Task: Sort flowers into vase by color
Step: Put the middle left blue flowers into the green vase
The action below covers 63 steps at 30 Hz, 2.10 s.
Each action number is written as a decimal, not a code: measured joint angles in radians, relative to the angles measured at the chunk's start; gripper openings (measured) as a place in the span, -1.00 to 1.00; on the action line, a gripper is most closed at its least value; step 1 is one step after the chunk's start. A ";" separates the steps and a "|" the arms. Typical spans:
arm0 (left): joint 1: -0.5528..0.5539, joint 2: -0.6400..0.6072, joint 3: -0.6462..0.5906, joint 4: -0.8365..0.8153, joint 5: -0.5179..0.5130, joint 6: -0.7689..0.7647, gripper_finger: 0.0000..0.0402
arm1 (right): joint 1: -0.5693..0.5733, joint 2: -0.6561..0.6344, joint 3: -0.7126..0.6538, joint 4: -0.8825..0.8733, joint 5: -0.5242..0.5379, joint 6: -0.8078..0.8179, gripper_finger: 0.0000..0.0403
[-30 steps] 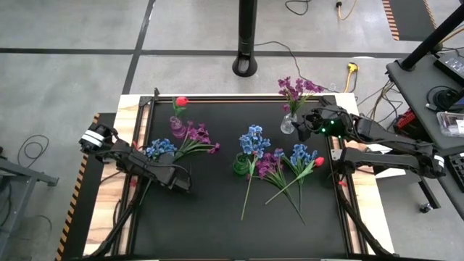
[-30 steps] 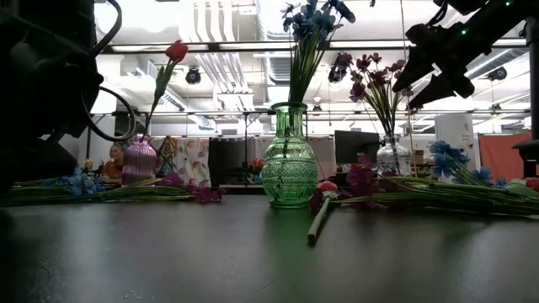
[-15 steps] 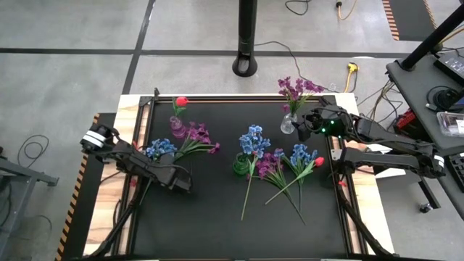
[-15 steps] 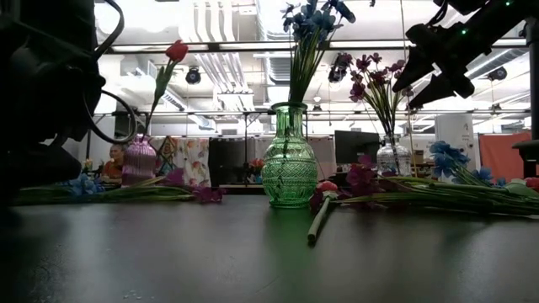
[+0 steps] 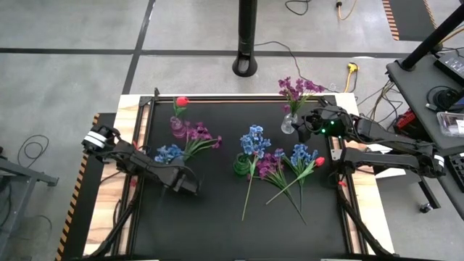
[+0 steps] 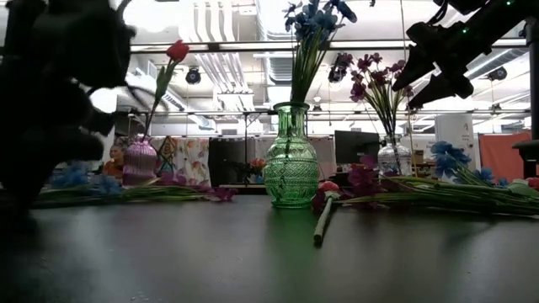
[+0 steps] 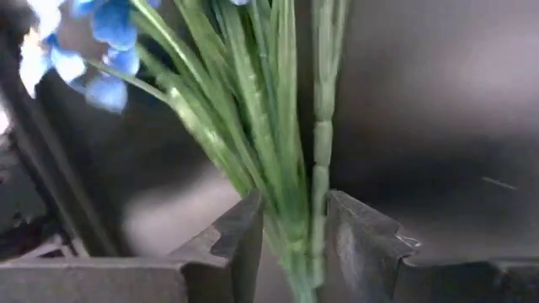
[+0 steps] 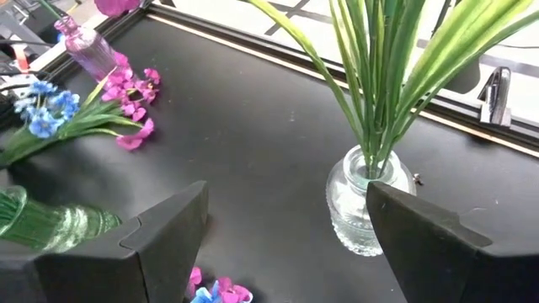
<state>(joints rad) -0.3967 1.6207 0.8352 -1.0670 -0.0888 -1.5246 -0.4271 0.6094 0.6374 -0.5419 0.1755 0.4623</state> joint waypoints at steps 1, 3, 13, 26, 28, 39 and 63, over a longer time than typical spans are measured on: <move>0.000 0.000 0.019 -0.012 0.000 0.016 -0.42 | 0.000 0.000 0.000 0.000 0.000 0.000 0.56; 0.000 0.000 0.047 -0.044 -0.010 0.024 -0.43 | 0.000 0.000 0.000 0.000 0.000 0.000 0.55; -0.055 0.000 0.070 -0.091 0.053 -0.061 -0.29 | 0.000 0.000 0.000 -0.007 -0.001 0.000 0.55; -0.142 -0.001 0.070 0.005 0.073 -0.164 -0.24 | 0.000 0.000 0.000 -0.006 -0.001 0.002 0.55; -0.149 -0.001 0.067 0.006 0.088 -0.182 -0.26 | 0.000 0.000 0.000 -0.006 -0.001 0.002 0.54; -0.152 -0.002 0.025 0.057 0.168 -0.188 -0.51 | 0.000 0.000 0.000 -0.006 -0.027 0.003 0.52; -0.209 -0.044 0.127 -0.146 0.291 -0.080 -1.00 | 0.020 -0.024 0.000 0.001 -0.053 -0.015 0.52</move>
<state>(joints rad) -0.6052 1.5765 0.9626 -1.2129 0.2017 -1.6049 -0.4075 0.5858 0.6376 -0.5407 0.1223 0.4474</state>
